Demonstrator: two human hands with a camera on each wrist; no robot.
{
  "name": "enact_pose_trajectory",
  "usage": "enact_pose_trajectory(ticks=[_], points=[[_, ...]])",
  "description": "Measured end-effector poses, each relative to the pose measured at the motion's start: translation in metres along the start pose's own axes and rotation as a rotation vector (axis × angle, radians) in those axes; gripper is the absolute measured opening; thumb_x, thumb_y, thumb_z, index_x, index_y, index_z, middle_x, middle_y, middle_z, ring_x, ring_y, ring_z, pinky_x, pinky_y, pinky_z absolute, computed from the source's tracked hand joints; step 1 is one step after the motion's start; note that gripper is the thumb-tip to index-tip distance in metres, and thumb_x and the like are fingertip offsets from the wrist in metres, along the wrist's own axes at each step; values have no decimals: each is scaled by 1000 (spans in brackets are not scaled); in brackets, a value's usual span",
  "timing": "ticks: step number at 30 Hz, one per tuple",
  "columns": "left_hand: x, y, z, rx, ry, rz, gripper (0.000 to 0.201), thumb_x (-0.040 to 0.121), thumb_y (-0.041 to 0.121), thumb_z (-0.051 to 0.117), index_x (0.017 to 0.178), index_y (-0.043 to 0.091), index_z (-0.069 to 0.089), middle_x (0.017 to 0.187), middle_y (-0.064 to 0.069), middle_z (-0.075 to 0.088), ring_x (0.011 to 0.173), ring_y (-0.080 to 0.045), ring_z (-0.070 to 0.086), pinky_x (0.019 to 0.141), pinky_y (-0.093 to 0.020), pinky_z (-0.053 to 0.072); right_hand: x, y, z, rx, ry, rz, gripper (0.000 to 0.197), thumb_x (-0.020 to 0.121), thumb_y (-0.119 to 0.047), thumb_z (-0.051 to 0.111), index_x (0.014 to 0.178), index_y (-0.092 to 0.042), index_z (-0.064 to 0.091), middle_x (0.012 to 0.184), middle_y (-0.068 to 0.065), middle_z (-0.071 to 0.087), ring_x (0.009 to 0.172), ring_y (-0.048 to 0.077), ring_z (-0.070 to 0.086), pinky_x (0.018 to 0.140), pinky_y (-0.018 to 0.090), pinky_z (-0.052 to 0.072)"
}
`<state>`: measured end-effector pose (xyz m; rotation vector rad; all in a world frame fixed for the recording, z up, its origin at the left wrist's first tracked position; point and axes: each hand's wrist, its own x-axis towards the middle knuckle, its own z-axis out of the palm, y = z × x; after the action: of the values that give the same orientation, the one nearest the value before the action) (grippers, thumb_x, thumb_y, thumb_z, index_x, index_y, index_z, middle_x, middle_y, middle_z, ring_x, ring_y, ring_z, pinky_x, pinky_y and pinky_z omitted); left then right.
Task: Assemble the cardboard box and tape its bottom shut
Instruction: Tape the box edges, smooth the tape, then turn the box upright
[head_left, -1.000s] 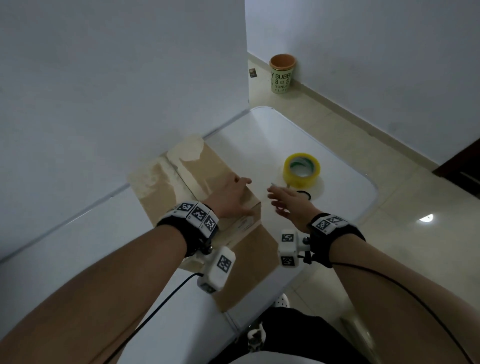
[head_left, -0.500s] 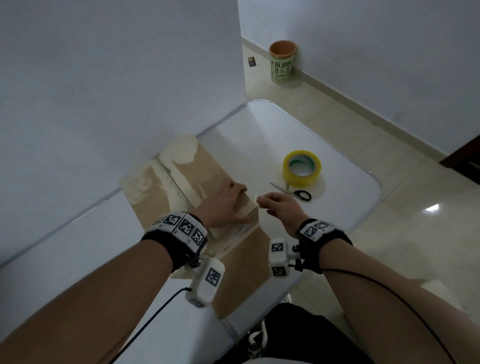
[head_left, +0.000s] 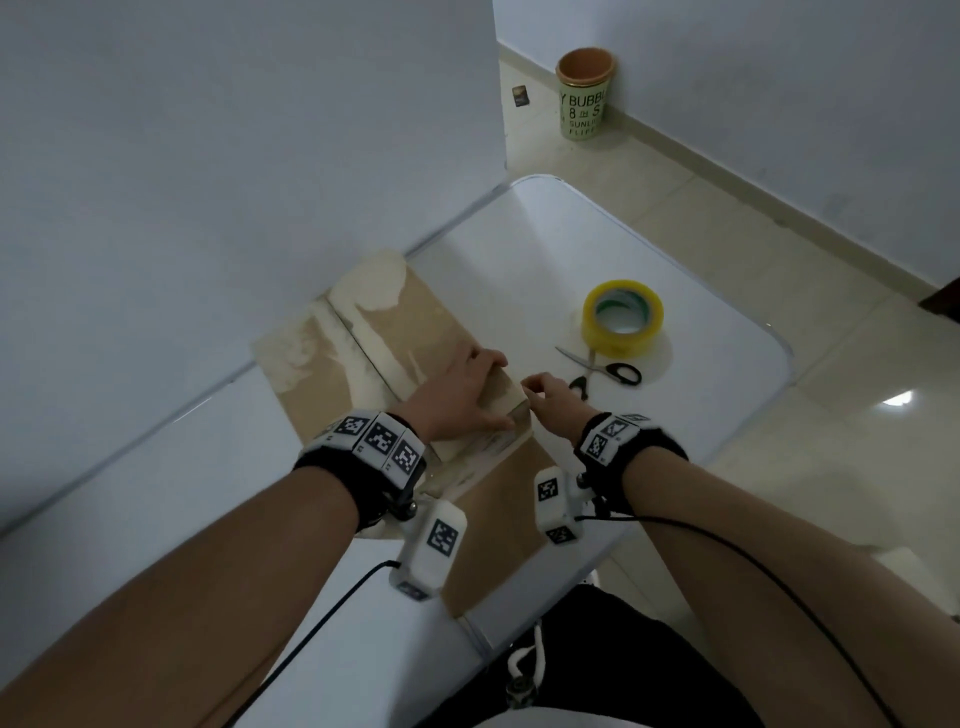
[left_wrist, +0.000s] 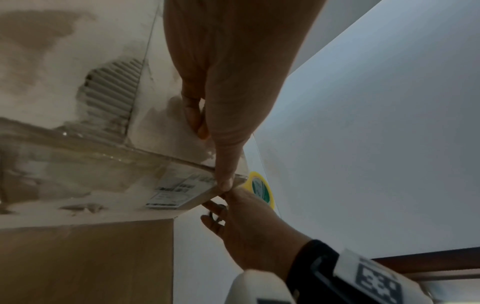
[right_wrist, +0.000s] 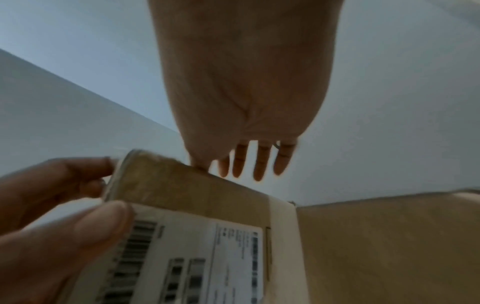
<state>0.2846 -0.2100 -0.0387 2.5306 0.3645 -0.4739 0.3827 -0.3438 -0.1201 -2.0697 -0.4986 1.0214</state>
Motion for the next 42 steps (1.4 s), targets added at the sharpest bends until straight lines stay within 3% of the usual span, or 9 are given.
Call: enact_pose_trajectory(ticks=[5, 12, 16, 21, 26, 29, 33, 37, 42], points=[[2, -3, 0, 1, 9, 9, 79, 80, 47, 71, 142, 21, 30, 136, -2, 30, 118, -20, 45, 97, -32, 45, -15, -20, -8, 155, -182, -16, 44, 104, -33, 30, 147, -23, 32, 142, 6, 42, 128, 26, 45, 102, 36, 42], [3, -5, 4, -39, -14, -23, 101, 79, 49, 71, 153, 27, 5, 146, -6, 23, 130, -26, 38, 107, -38, 40, -7, -32, -10, 134, -138, 180, 49, 101, -20, 41, 146, -4, 31, 149, 15, 35, 136, 30, 38, 109, 35, 33], [4, -7, 5, -72, 2, -20, 106, 78, 51, 71, 154, 27, 0, 148, -5, 23, 132, -27, 38, 108, -40, 40, -15, -40, 1, 318, -127, 59, 53, 101, -46, 31, 140, -13, 46, 141, 7, 50, 128, 24, 49, 111, 38, 36], [0, -8, 6, -113, 26, -6, 98, 80, 44, 72, 154, 26, 9, 145, -6, 24, 132, -26, 37, 111, -38, 37, -14, -37, 13, 22, -81, -154, 50, 99, -5, 41, 147, -1, 28, 147, 19, 40, 130, 33, 46, 108, 35, 37], [-33, -24, 12, -163, 65, 72, 88, 83, 36, 72, 152, 30, 19, 145, 3, 20, 116, -17, 46, 104, -33, 43, -21, -35, 18, -139, 89, -192, 45, 104, -37, 25, 135, -17, 50, 134, 8, 57, 121, 28, 54, 100, 35, 42], [-59, -50, 17, -62, 90, 104, 82, 81, 41, 73, 149, 34, 28, 150, 5, 17, 131, -15, 34, 107, -41, 40, -29, -39, 19, -235, 118, -155, 49, 103, -42, 22, 130, -17, 53, 130, 10, 59, 117, 29, 55, 95, 36, 42], [-93, -75, 22, 19, 142, 89, 85, 79, 45, 74, 150, 34, 29, 160, 5, 3, 144, -14, 13, 119, -36, 18, -35, -42, 16, -454, 126, -160, 37, 103, -23, 31, 135, -11, 46, 131, 14, 54, 114, 32, 54, 93, 39, 45], [-126, -96, 31, -1, 138, 43, 86, 80, 46, 71, 150, 42, 20, 160, 16, -13, 148, -8, -8, 121, -40, -1, -39, -49, 21, -476, 186, -123, 46, 104, -37, 22, 121, -9, 55, 118, 17, 60, 106, 33, 57, 89, 41, 47], [-162, -109, 26, -247, 166, -82, 103, 77, 34, 79, 147, 55, 7, 157, 23, -21, 144, -2, -7, 121, -47, 9, -43, -57, 22, -390, 216, -39, 43, 105, -27, 26, 126, 0, 52, 122, 24, 57, 111, 36, 56, 93, 41, 43]])
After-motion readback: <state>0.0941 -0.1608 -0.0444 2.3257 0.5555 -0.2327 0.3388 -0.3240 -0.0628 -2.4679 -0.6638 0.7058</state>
